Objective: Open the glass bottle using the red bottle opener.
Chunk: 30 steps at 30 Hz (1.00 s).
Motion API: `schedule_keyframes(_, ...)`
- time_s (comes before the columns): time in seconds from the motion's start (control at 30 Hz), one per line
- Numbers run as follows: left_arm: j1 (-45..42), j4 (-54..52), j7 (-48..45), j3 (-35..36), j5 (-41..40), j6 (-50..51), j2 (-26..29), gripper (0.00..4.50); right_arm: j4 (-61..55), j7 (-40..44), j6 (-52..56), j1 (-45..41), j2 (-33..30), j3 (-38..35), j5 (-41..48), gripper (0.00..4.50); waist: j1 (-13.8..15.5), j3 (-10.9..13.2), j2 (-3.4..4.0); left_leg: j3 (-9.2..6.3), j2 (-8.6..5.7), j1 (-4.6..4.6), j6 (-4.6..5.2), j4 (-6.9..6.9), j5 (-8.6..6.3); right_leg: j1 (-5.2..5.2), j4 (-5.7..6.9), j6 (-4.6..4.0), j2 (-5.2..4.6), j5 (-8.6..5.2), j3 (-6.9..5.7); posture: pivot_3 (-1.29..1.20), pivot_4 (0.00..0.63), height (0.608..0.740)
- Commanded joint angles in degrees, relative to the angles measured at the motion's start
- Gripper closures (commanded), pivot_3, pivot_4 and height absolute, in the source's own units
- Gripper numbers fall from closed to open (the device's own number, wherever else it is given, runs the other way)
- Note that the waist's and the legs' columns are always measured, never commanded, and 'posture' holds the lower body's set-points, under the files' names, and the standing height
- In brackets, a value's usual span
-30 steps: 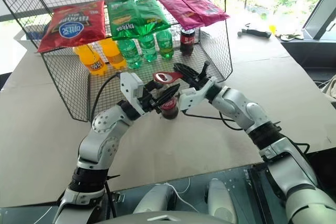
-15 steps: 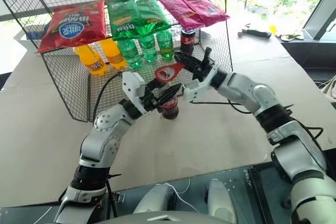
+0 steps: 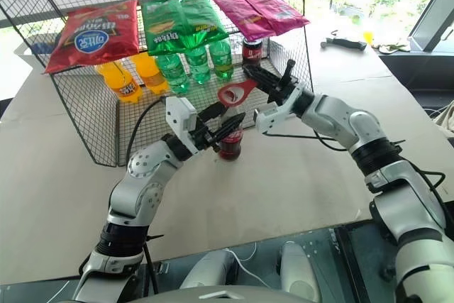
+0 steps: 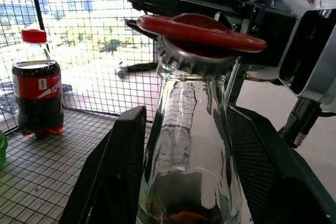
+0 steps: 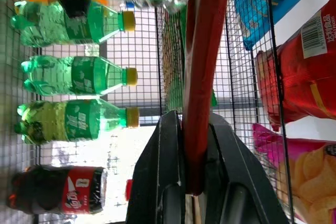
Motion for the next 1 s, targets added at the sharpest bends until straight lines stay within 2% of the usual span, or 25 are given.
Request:
schedule_keyframes(0.03,1.1,0.0,-0.8,-0.62,0.05,0.7,0.77,2.08,-1.64,3.25,-2.32,1.51,1.11,-0.32,3.19,4.5,-0.01,0.0,0.0,0.0,0.0,0.0,0.0,0.0,0.0,0.0,0.0,0.0,0.0,0.0,0.0,0.0,0.15,0.74)
schedule_keyframes(0.3,1.84,-0.76,-0.92,-0.09,-0.39,1.23,1.56,2.08,-4.1,7.13,-1.56,3.71,3.91,-1.71,6.48,4.5,0.04,0.01,0.01,-0.02,0.01,0.01,0.0,0.02,0.0,0.0,0.01,0.0,0.01,0.0,-0.01,0.0,0.15,0.74)
schedule_keyframes(0.7,3.98,-2.66,-1.13,0.2,-0.62,1.78,3.03,2.08,-9.47,16.31,3.53,8.31,9.92,-7.62,23.3,4.5,0.05,0.05,0.08,-0.06,0.12,-0.01,0.0,0.0,0.0,0.0,-0.01,0.0,0.01,0.0,-0.02,0.0,0.15,0.74)
schedule_keyframes(1.0,4.96,-3.3,-1.31,0.91,-0.77,1.69,4.71,2.08,-14.77,19.79,7.69,11.59,12.02,-9.03,24.55,4.5,0.07,0.07,0.12,-0.06,0.14,0.0,0.0,0.0,0.0,0.0,0.02,0.0,0.03,0.0,-0.04,0.0,0.15,0.74)
